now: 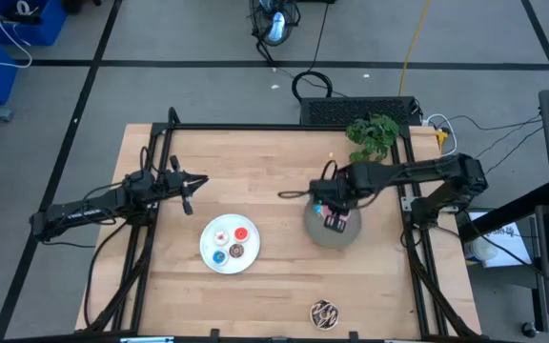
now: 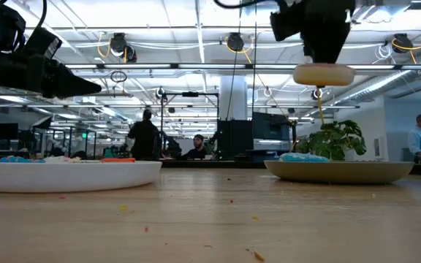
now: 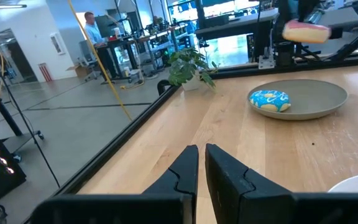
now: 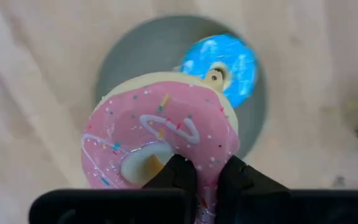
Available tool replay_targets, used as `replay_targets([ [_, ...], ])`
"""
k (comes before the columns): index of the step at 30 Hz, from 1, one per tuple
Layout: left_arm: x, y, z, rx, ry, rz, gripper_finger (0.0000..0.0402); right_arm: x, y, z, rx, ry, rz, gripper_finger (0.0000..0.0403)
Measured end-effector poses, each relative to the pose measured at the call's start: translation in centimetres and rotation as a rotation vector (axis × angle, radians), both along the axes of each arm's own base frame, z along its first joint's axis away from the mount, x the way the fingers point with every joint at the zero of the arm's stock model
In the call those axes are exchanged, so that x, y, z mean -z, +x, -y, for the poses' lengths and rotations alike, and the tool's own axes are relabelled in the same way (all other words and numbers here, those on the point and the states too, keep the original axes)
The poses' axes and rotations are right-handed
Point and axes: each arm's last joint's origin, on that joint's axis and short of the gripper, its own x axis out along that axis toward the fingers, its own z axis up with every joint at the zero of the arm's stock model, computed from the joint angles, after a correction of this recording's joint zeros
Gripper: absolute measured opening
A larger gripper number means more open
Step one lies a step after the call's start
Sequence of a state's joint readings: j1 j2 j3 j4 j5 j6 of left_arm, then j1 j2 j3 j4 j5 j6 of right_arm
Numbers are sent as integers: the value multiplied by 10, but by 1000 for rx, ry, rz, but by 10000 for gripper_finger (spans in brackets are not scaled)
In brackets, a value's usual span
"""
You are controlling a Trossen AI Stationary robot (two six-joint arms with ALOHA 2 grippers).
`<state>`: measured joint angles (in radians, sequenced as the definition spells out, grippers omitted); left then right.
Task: Pick & Place donuts
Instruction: Put the big pink donut on the gray plate
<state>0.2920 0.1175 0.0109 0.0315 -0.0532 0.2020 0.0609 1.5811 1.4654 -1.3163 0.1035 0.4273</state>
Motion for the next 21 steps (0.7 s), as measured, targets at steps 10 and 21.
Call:
replay_targets([
  [10,0,0,0,0,-1,-4,37,38,-18,38,105,3,-159,10],
  [21,0,0,0,0,7,-7,37,89,-29,34,99,111,-171,12],
])
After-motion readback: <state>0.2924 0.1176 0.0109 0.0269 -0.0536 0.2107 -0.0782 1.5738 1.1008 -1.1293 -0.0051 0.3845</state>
